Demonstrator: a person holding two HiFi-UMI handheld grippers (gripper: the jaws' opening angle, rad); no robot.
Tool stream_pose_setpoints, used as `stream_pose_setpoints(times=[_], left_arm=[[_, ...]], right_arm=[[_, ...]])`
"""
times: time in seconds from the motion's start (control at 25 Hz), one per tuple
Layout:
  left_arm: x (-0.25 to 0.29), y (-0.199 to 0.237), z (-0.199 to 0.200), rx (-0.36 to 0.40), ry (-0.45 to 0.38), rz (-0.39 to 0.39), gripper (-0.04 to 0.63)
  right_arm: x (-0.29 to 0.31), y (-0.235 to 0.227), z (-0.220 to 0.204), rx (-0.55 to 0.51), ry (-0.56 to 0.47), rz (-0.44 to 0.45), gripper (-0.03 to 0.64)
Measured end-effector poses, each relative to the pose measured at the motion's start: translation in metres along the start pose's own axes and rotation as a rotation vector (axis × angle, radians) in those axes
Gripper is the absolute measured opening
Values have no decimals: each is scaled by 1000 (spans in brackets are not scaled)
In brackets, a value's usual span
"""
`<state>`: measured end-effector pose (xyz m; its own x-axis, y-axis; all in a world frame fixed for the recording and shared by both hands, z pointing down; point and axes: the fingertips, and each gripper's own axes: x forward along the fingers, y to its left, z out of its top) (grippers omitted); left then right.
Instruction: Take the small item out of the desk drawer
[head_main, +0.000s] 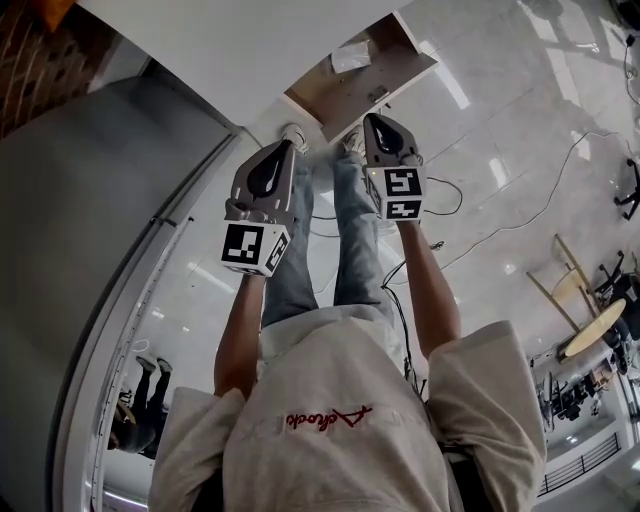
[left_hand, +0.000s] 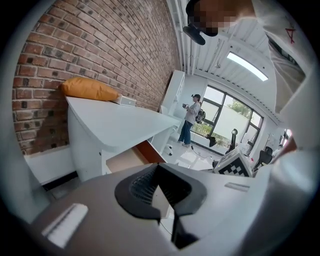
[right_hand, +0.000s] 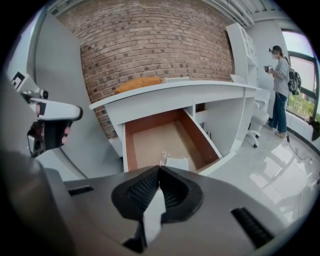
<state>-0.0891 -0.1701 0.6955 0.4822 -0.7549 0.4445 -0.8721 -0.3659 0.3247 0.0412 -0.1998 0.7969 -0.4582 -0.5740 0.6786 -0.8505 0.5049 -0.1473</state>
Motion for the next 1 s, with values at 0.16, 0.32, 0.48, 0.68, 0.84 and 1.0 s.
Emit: stream_pose_setpoints(times=[0.16, 0.32, 0.48, 0.68, 0.84, 1.0], left_arm=[[1, -2, -7, -10, 4, 5, 8], [2, -4, -8, -13, 2, 9, 8], [1, -1, -11, -23, 0, 19, 8], [2, -2, -17, -32, 8, 17, 8], [5, -2, -17, -37, 12, 16, 8], [3, -2, -17, -33, 11, 17, 8]], right_arm=[[5, 7, 1, -85, 3, 32, 12], [15, 12, 4, -212, 20, 73, 12], [32, 15, 16, -442, 49, 116, 12], [57, 13, 33, -656, 78, 194, 12], [84, 10, 33, -879, 146, 259, 12], [105, 8, 21, -1050, 231, 313, 12]])
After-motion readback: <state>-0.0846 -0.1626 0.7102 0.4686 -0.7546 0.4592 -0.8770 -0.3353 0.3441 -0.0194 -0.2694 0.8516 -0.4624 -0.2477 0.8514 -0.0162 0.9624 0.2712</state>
